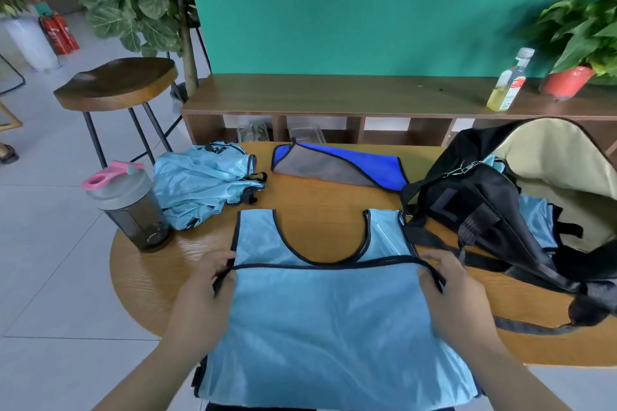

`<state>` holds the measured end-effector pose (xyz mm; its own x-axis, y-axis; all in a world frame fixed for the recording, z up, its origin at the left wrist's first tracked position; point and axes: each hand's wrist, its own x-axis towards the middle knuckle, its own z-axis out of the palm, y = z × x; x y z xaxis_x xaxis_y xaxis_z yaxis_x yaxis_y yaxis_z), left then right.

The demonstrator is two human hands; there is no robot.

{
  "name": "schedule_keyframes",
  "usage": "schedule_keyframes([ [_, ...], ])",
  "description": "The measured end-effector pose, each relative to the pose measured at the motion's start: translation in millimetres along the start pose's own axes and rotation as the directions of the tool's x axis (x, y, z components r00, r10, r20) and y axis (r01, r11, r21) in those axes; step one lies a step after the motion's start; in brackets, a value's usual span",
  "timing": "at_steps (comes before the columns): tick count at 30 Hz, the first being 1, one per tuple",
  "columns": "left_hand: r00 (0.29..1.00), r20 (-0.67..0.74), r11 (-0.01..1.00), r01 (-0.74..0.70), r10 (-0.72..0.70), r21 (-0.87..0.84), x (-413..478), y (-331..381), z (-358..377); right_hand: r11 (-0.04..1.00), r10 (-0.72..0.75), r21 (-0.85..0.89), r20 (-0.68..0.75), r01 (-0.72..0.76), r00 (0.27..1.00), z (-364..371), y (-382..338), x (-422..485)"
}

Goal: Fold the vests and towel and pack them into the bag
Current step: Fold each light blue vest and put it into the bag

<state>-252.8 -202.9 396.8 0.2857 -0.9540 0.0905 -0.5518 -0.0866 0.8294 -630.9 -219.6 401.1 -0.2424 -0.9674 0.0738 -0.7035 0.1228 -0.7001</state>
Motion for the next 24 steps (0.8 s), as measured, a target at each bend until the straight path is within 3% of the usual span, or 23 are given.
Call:
schedule_keyframes([
  [5, 0.998, 0.058, 1.0, 0.03, -0.03, 0.003, 70, 33, -32, 0.999, -0.047, -0.011, -0.003, 0.047, 0.999, -17, -34, 59],
  [10, 0.991, 0.065, 0.993, 0.12, -0.12, -0.004, 157, 19, 1, 0.995, 0.061, -0.083, 0.062, -0.056, 0.996, 20, -36, 136],
  [13, 0.977, 0.156, 0.982, 0.127, -0.148, 0.137, 156, -11, 29, 0.987, 0.139, -0.096, 0.119, -0.128, 0.983, 51, -10, 144],
  [19, 0.996, 0.056, 0.962, -0.075, 0.062, 0.264, 118, -34, 44, 0.996, 0.065, -0.054, 0.03, -0.064, 0.997, 60, 11, 124],
  [24, 0.982, -0.02, 0.964, -0.181, 0.188, 0.194, 127, -32, 39, 1.0, -0.008, -0.016, -0.021, 0.008, 1.0, 51, 10, 125],
])
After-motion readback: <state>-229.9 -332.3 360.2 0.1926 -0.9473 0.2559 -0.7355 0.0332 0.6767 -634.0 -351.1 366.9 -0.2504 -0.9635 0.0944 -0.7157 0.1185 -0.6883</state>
